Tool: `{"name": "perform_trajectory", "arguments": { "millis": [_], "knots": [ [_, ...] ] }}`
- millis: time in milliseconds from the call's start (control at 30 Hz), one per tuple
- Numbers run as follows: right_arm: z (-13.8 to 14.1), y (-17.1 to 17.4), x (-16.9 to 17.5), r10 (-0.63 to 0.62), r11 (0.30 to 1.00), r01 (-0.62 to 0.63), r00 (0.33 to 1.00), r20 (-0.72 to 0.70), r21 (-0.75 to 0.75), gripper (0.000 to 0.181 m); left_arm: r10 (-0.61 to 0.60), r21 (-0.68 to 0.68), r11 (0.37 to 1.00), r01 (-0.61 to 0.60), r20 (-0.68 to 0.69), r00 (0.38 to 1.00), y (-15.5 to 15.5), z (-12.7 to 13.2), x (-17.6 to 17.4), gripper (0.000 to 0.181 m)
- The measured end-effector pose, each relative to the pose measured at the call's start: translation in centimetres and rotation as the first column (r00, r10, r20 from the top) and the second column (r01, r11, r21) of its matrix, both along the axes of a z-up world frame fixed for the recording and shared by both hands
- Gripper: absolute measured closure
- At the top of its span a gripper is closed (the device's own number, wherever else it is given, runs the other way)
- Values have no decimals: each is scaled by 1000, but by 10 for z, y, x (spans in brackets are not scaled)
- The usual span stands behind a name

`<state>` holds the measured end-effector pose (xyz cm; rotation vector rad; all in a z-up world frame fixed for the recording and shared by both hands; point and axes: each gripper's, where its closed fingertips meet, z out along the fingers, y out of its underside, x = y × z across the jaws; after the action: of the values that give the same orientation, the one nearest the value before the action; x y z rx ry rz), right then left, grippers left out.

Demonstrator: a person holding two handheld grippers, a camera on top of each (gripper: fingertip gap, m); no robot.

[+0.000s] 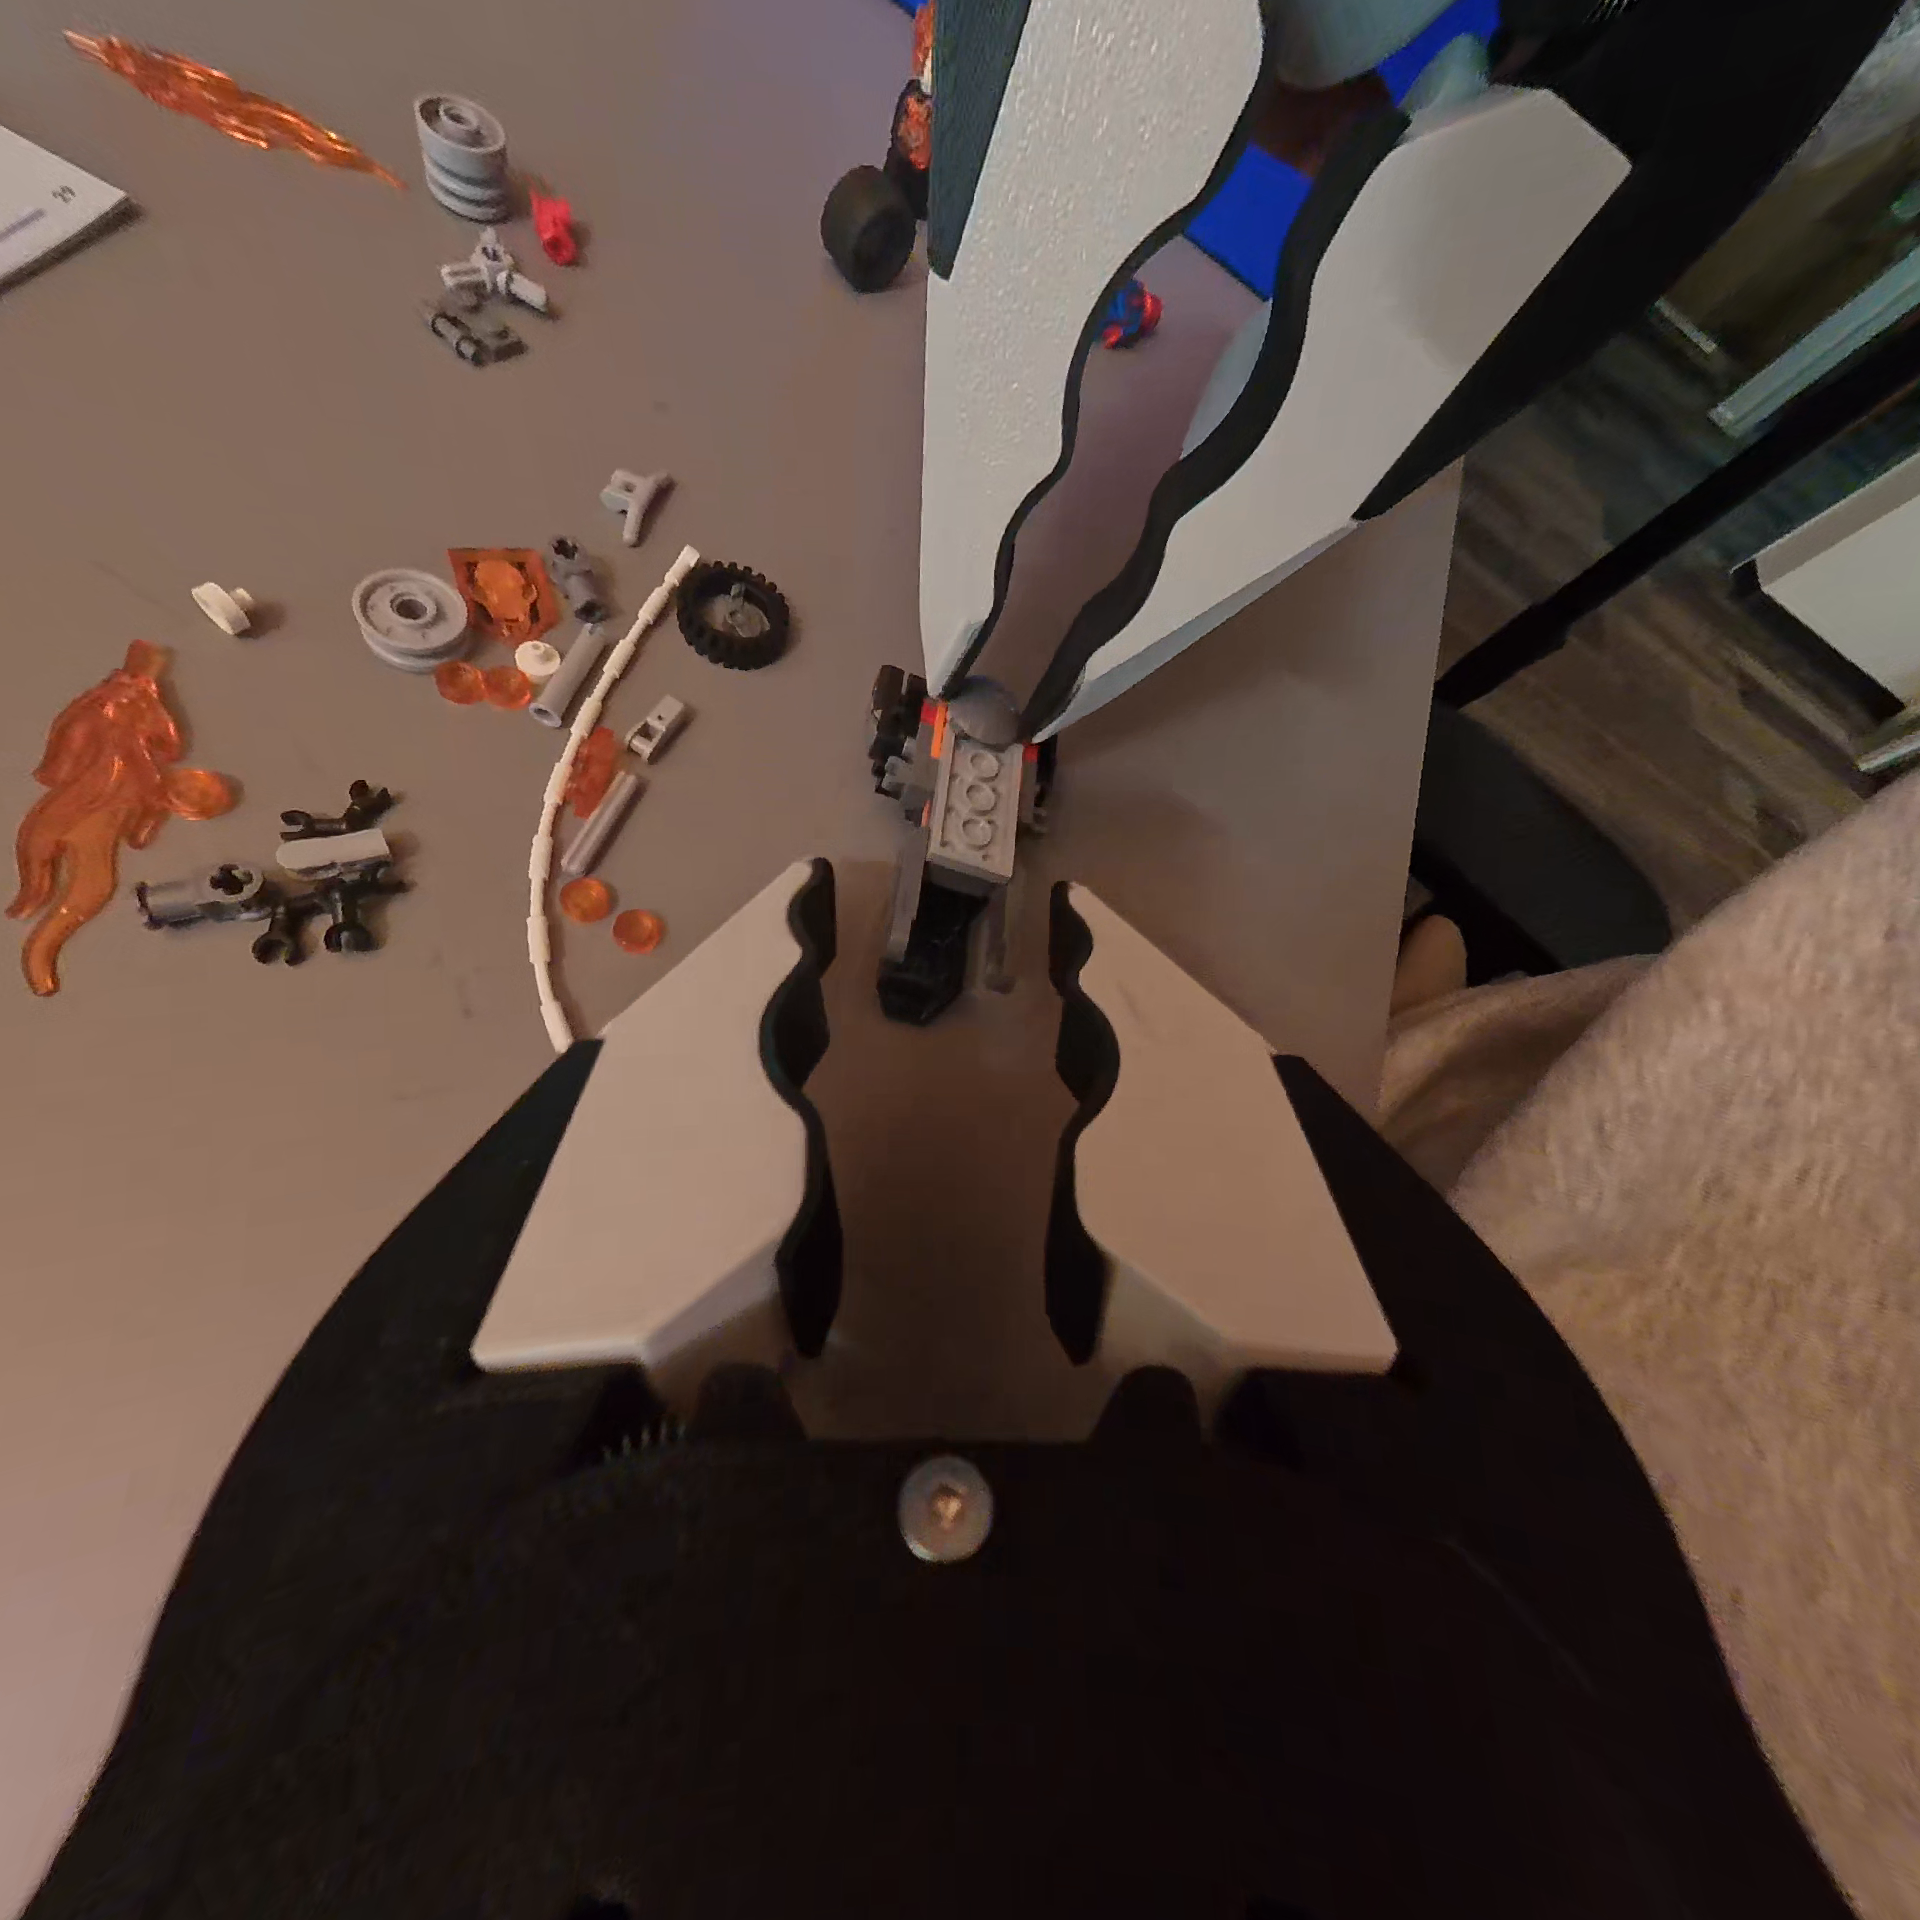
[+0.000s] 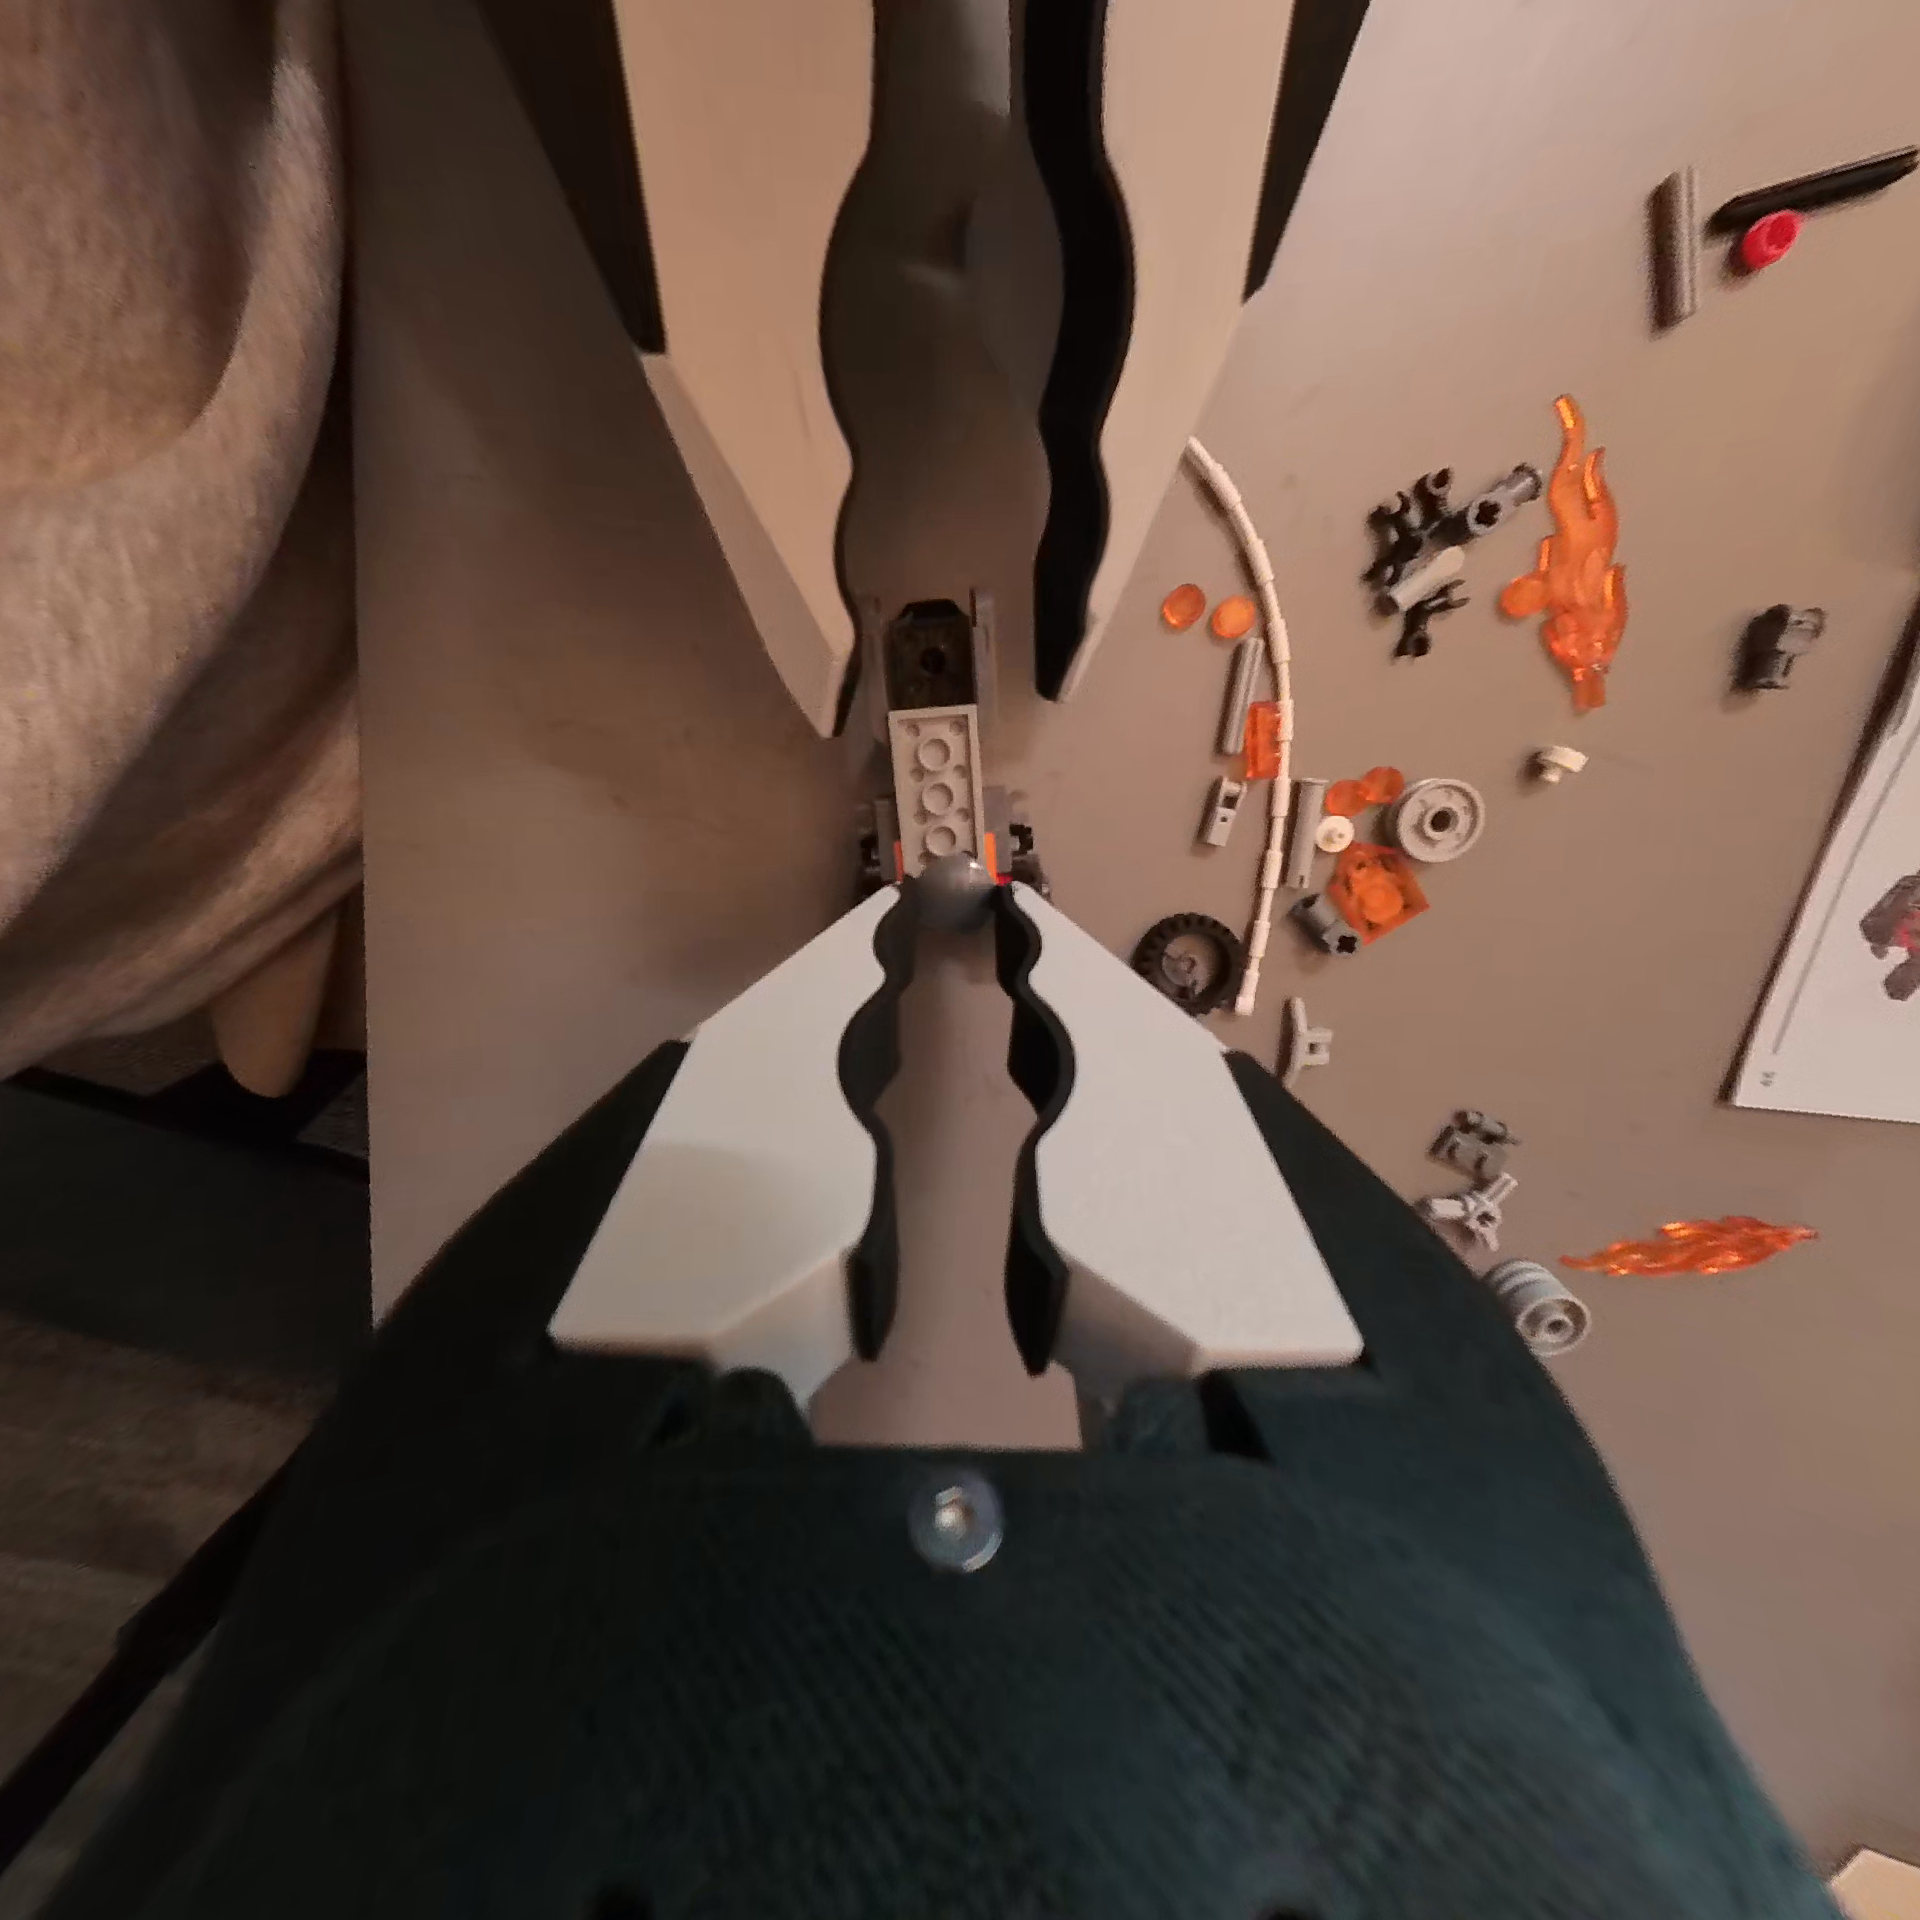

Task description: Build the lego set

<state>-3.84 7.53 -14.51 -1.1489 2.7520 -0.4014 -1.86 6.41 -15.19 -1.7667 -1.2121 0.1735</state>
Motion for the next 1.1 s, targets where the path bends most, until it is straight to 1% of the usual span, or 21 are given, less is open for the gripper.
{"name": "perform_trajectory", "arguments": {
  "millis": [133, 233, 533, 767, 1100],
  "knots": [
    [0, 1, 2, -12, 1000, 12, 1000, -2, 16, 168, -1, -10, 1000, 1, 9, 1000, 0, -2, 0, 150],
    [0, 1, 1, -13, 1000, 14, 999, -33, 23, 168, -9, -9, 1000, 9, 14, 1000, 1, -3, 0, 152],
    [-1, -1, 3, -15, 999, 17, 999, -45, 46, 168, -13, 7, 1000, 13, 25, 1000, 2, -3, 1, 155],
    [-1, -1, 3, -62, 996, 64, 998, -34, 64, 168, -16, 8, 1000, 15, 29, 999, 2, -3, 1, 155],
    [-5, 0, 2, -34, 998, 37, 998, -60, 54, 167, -18, 16, 1000, 17, 33, 999, 2, -3, 1, 155]
  ]
}}
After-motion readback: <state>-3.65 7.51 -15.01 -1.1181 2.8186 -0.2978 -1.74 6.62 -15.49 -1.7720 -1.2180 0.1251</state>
